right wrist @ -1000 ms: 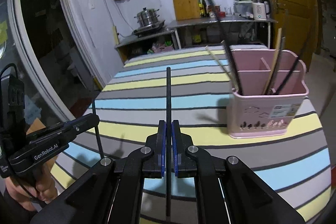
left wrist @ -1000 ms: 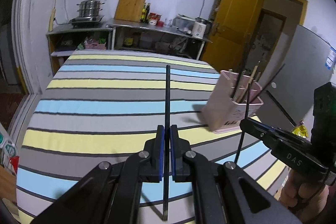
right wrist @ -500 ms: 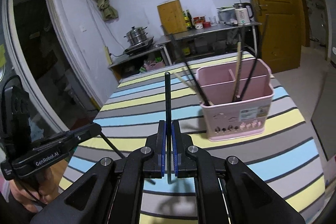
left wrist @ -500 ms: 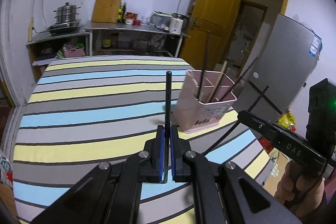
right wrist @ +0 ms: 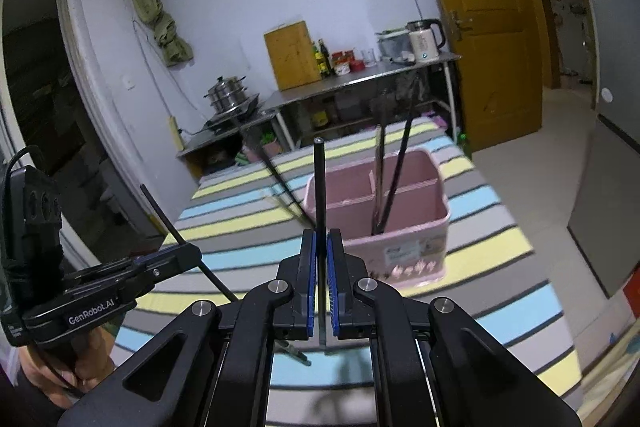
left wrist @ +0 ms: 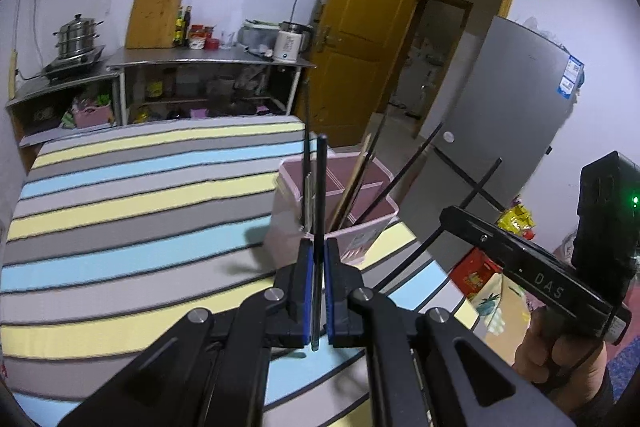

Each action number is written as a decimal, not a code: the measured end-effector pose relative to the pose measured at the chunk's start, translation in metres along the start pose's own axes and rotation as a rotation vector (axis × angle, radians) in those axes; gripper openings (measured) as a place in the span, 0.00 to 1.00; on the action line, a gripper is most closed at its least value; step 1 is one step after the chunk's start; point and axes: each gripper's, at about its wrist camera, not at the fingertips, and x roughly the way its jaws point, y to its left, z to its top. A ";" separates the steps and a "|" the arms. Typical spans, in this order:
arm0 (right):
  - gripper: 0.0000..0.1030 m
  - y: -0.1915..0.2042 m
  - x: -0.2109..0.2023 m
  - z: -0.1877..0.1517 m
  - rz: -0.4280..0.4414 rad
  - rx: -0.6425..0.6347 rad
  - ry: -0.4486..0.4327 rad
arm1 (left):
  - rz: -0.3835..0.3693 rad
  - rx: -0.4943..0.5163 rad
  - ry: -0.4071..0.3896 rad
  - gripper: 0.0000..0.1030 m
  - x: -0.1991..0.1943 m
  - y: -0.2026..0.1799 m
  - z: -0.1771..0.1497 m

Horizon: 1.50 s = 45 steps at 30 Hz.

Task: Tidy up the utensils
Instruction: 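Carry the black chopsticks in both grippers up over the pink holder, then lower the black chopsticks into the pink holder and open both grippers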

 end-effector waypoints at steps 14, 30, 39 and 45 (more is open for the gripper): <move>0.05 0.008 -0.016 0.081 -0.044 -0.082 -0.159 | -0.044 0.056 -0.133 0.05 -0.004 -0.025 0.078; 0.05 -0.017 0.052 0.074 -0.066 -0.070 -0.097 | -0.013 0.079 -0.050 0.05 0.071 -0.016 0.079; 0.05 -0.027 0.072 0.044 -0.054 -0.058 -0.024 | -0.005 0.100 0.008 0.06 0.085 -0.018 0.058; 0.05 -0.030 0.081 0.032 -0.055 -0.050 0.028 | 0.005 0.085 0.037 0.06 0.086 -0.016 0.047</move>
